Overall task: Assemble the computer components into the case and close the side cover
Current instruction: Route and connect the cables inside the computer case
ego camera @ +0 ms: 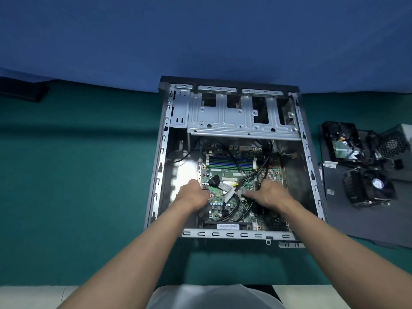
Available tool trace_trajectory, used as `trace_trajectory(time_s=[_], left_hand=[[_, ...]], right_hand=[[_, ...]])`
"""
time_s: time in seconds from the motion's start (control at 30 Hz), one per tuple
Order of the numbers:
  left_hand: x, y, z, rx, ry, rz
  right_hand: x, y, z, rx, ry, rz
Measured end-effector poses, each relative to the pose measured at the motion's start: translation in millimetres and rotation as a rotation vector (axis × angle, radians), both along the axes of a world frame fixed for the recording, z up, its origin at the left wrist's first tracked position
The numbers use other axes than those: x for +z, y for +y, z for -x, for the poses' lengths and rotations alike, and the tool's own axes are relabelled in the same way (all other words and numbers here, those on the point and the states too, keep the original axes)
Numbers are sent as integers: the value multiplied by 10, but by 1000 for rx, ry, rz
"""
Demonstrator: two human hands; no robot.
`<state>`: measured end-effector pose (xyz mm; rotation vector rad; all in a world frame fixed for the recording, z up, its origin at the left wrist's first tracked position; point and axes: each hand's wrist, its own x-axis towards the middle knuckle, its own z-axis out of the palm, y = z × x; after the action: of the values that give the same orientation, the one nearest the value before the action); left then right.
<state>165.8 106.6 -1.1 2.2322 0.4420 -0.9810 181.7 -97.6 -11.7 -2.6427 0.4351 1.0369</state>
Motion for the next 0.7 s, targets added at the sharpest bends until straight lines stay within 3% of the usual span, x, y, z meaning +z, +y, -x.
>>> trace_trajectory(time_s=[0.3,0.57,0.7], left_hand=[[-117,-6,-82,27,33,81],[-188,62,-95,162,89,187],[-218,69,-93,254,129,279]], right_hand=[[-37,118,80,99,-119,166],[-37,234,64,92,-251,117],[-43,282,42,49,-230,119]])
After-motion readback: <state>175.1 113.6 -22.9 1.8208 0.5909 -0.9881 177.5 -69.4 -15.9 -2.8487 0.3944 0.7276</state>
